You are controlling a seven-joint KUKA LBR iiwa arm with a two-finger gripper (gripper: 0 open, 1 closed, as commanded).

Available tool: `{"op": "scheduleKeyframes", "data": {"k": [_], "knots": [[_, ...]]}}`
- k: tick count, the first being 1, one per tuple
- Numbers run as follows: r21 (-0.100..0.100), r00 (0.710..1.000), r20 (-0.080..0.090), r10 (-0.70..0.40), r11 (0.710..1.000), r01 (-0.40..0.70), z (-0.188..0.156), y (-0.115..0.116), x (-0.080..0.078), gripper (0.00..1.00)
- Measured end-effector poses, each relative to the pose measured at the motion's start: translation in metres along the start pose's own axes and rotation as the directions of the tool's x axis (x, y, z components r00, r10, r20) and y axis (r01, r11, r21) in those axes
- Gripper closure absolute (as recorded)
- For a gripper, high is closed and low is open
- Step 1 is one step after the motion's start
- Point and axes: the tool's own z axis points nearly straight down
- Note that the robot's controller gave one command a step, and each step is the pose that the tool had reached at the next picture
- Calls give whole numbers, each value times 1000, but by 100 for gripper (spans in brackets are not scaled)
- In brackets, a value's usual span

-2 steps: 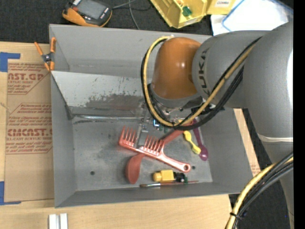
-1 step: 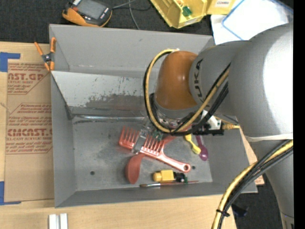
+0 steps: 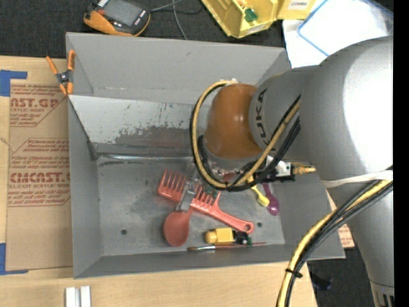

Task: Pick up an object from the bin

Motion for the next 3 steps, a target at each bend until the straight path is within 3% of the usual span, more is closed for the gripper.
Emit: {"op": "scheduleKeyframes", "data": {"k": [1, 3], "knots": [[15, 938, -12, 347, 938, -347, 2, 0, 10, 100], [18, 938, -17, 346, 938, -346, -15, 0, 11, 100]]}}
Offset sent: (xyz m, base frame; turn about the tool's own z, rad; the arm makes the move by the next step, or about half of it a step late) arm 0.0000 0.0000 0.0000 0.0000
